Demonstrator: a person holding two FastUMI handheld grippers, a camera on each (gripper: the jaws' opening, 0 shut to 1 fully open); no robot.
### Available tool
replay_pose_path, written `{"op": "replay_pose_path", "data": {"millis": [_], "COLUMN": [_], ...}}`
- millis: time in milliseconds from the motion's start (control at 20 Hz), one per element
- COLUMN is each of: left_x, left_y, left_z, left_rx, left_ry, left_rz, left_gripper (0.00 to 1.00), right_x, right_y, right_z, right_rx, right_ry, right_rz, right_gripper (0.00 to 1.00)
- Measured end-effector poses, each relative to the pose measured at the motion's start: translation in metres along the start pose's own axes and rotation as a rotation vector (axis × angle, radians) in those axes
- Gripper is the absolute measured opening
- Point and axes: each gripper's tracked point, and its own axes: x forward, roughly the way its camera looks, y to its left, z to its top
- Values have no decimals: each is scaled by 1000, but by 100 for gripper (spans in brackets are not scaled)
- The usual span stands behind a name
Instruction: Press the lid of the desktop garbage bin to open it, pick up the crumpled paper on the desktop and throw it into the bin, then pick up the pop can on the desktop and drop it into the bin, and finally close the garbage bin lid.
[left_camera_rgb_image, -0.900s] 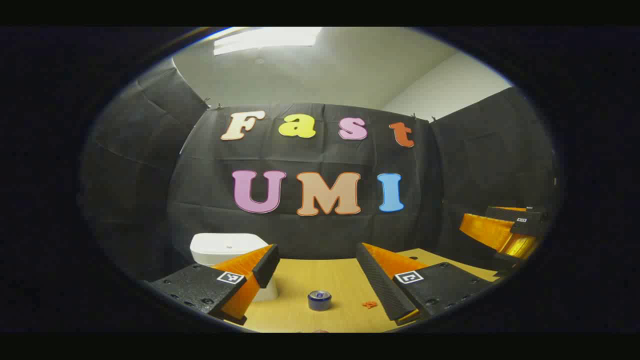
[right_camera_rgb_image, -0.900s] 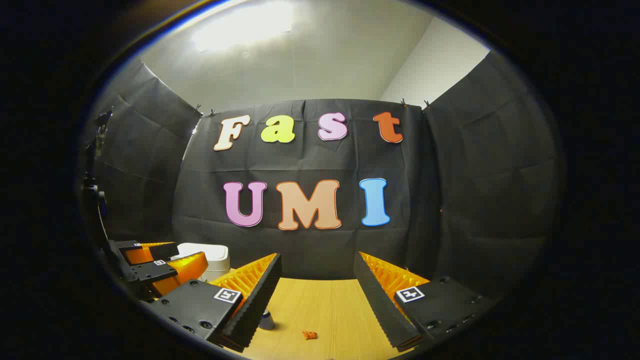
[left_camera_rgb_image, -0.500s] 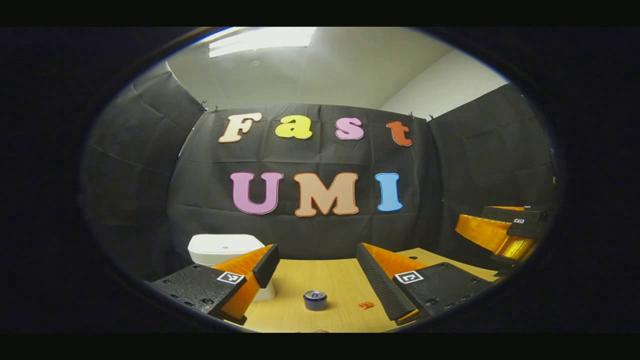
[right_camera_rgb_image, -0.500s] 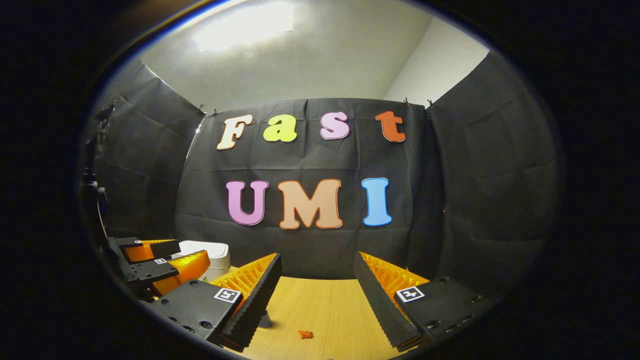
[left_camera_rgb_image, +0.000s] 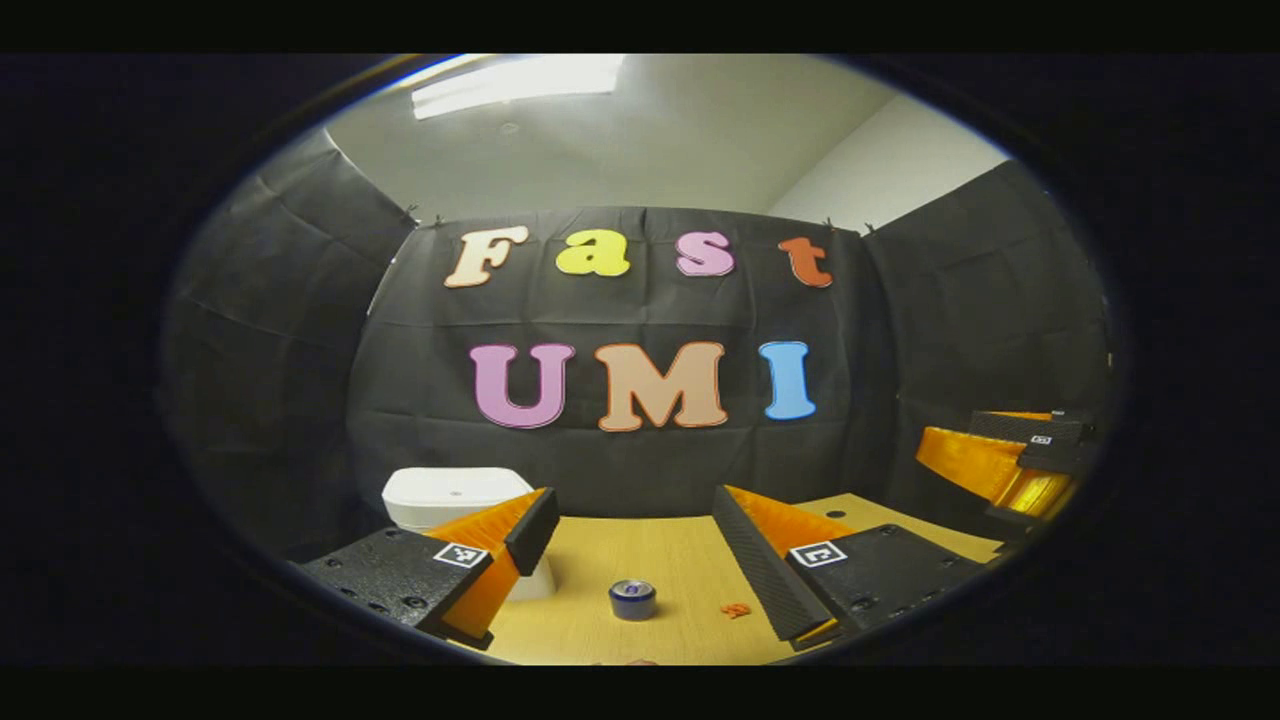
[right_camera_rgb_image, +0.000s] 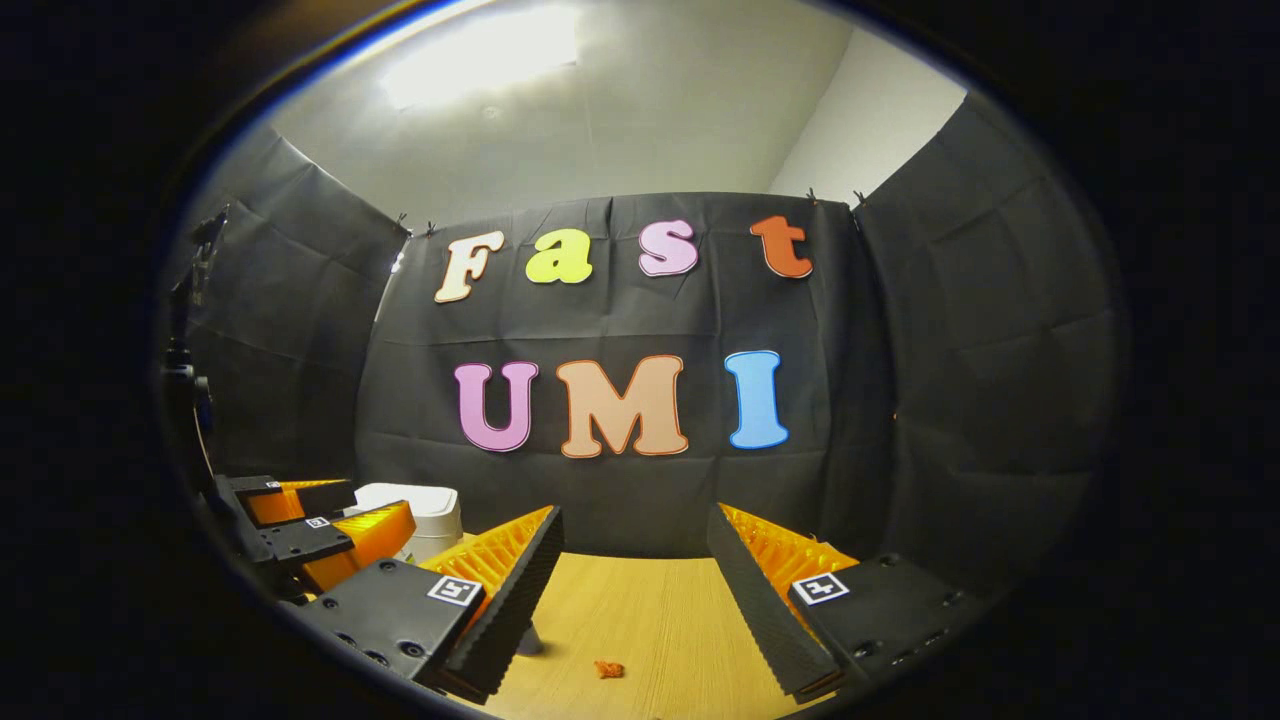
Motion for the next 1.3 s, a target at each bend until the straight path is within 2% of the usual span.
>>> {"op": "replay_pose_path", "data": {"millis": [300,650,850,1300], "left_x": [2,1,1,2], "left_y": [0,13,20,19], "left_z": [-2,-1,-1,-5], "left_rx": [15,30,28,25], "left_ry": [1,-9,-6,7], "left_rz": [20,53,80,113], "left_gripper": [93,93,93,93], "right_x": [6,19,24,26], "right_y": [-3,-10,-14,-14], "right_z": [-9,-16,-11,-14], "right_rx": [50,94,85,46], "right_ry": [4,27,15,33], "right_rz": [18,1,-7,37], "right_gripper": [96,95,96,96]}}
